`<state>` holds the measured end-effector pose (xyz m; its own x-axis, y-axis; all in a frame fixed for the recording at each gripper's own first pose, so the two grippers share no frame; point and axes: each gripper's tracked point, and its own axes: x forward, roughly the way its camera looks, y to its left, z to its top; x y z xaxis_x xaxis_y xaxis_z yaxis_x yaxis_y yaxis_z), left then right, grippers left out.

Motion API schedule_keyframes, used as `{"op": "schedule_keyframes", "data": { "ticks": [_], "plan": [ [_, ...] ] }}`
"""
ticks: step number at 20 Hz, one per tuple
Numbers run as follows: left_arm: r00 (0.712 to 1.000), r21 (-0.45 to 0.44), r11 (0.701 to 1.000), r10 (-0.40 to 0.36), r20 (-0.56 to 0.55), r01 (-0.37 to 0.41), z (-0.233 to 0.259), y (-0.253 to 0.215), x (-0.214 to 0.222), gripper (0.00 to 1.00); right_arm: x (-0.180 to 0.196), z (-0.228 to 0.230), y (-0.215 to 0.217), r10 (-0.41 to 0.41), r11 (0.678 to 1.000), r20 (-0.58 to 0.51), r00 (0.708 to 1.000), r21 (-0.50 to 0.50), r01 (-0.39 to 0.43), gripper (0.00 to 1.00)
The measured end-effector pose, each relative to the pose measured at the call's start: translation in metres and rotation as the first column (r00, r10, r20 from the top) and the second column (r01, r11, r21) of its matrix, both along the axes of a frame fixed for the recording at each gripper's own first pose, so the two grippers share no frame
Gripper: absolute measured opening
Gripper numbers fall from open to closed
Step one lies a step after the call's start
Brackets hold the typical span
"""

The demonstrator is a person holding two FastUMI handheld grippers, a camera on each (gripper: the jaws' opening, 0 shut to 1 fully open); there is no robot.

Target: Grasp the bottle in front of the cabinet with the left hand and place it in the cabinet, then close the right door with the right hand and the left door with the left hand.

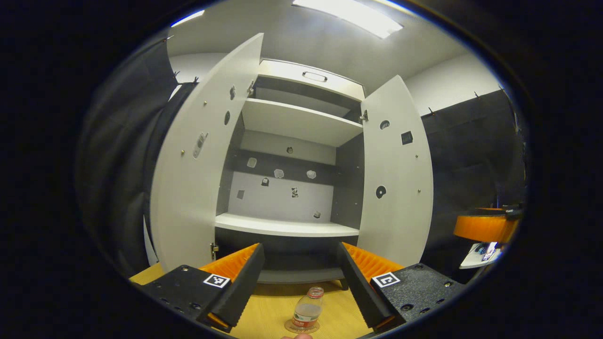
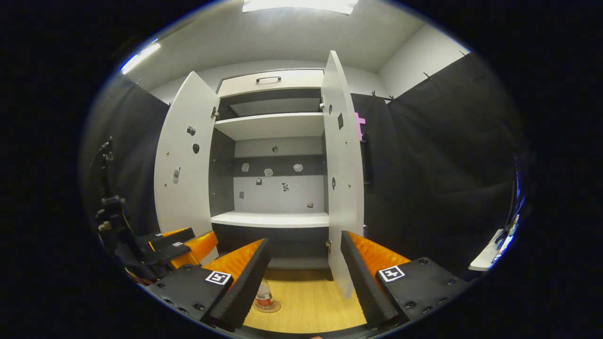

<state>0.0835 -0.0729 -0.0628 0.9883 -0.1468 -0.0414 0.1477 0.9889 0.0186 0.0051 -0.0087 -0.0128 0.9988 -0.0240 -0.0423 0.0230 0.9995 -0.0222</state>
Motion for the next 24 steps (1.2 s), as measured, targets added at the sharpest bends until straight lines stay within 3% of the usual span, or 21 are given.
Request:
{"op": "schedule_keyframes", "data": {
  "ticks": [4, 10, 11, 12, 14, 15, 16, 21, 22, 24],
  "plan": [
    [0.998, 0.013, 0.999, -0.041, -0.040, 0.042, -0.068, -0.028, 0.031, 0.95, 0.000, -0.001, -0.005, -0.020, 1.000, -0.015, 1.000, -0.019, 0.020, 0.97],
    [0.991, 0.073, 0.997, -0.012, -0.133, 0.022, -0.165, -0.027, 0.049, 0.95, 0.002, -0.019, -0.014, -0.056, 0.998, -0.097, 0.994, -0.021, 0.054, 0.97],
    [0.991, 0.080, 0.997, 0.001, -0.136, 0.010, -0.176, -0.025, 0.050, 0.94, 0.003, -0.022, -0.014, -0.059, 0.998, -0.110, 0.992, -0.022, 0.057, 0.92],
    [0.990, 0.083, 0.997, 0.015, -0.137, -0.003, -0.188, -0.021, 0.051, 0.95, 0.003, -0.025, -0.014, -0.062, 0.998, -0.120, 0.991, -0.023, 0.059, 0.97],
    [0.986, 0.082, 0.996, 0.036, -0.162, -0.023, -0.212, -0.014, 0.047, 0.95, 0.005, -0.028, -0.013, -0.067, 0.998, -0.138, 0.988, -0.021, 0.064, 0.97],
    [0.982, 0.080, 0.996, 0.045, -0.181, -0.031, -0.224, -0.012, 0.045, 0.95, 0.005, -0.031, -0.011, -0.067, 0.998, -0.146, 0.987, -0.019, 0.064, 0.92],
    [0.978, 0.079, 0.996, 0.053, -0.201, -0.038, -0.236, -0.008, 0.042, 0.95, 0.006, -0.033, -0.010, -0.067, 0.998, -0.155, 0.986, -0.017, 0.065, 0.97],
    [0.962, 0.091, 0.993, 0.091, -0.259, -0.069, -0.272, 0.001, 0.029, 0.95, 0.009, -0.041, -0.008, -0.051, 0.999, -0.192, 0.980, -0.018, 0.048, 0.92],
    [0.962, 0.085, 0.994, 0.091, -0.257, -0.071, -0.271, 0.000, 0.029, 0.95, 0.010, -0.041, -0.009, -0.043, 0.999, -0.197, 0.979, -0.021, 0.040, 0.97],
    [0.963, 0.090, 0.991, 0.122, -0.240, -0.103, -0.269, 0.004, 0.029, 0.89, 0.011, -0.042, -0.011, -0.024, 1.000, -0.199, 0.980, -0.023, 0.020, 0.98]
  ]
}}
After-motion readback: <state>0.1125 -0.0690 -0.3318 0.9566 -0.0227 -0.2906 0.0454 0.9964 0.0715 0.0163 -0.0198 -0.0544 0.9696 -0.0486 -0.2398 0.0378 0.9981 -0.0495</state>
